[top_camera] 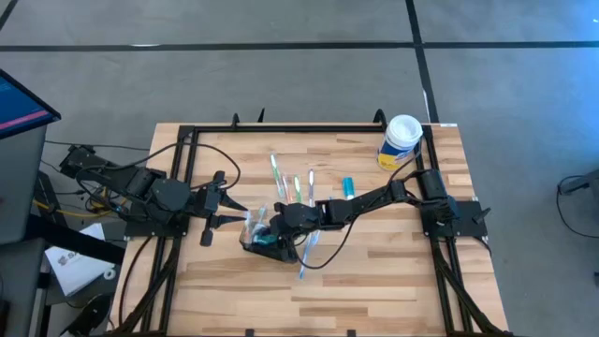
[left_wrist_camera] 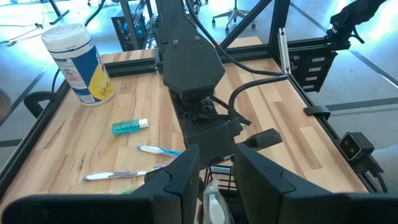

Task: Pick & Place toothbrushing station
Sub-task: Put the purple toothbrush into the wire organizer

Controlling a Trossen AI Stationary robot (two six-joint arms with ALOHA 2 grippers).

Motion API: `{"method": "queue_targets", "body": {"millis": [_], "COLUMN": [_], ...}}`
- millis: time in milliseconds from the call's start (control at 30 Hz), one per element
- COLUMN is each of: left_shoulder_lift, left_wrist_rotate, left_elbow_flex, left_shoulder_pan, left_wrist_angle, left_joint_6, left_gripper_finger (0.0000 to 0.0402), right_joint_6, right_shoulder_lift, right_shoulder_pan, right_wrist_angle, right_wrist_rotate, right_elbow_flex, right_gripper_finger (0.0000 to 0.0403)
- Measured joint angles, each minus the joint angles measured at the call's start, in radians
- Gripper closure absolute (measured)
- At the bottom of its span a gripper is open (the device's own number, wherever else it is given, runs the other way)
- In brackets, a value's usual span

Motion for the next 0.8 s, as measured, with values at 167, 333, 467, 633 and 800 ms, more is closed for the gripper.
{"method": "queue_targets", "body": {"millis": [167,333,467,633,800], "left_shoulder_lift": [0.000,0.000,0.000,0.000,0.000], "left_wrist_rotate": [0.000,0.000,0.000,0.000,0.000], "left_elbow_flex": [0.000,0.000,0.000,0.000,0.000], "left_shoulder_pan": [0.000,0.000,0.000,0.000,0.000], "left_wrist_angle": [0.000,0.000,0.000,0.000,0.000], "left_joint_6": [0.000,0.000,0.000,0.000,0.000], "left_gripper_finger": [0.0306,0.0306,0.0306,0.0306,0.0306], "right_joint_6": [0.000,-0.003,-0.005,-0.008,-0.013], "right_shoulder_lift": [0.001,0.005,-0.008,-0.021,-0.034], "right_shoulder_pan": [0.000,0.005,0.005,0.005,0.005], "right_wrist_angle": [-0.009,-0.020,-0.039,-0.052,-0.070], "right_wrist_rotate": [-0.003,-0.006,-0.006,-0.005,-0.005], "right_elbow_flex": [0.011,0.030,0.032,0.033,0.033], "right_gripper_finger": [0.0261,0.0276,0.0281,0.0281,0.0282]}}
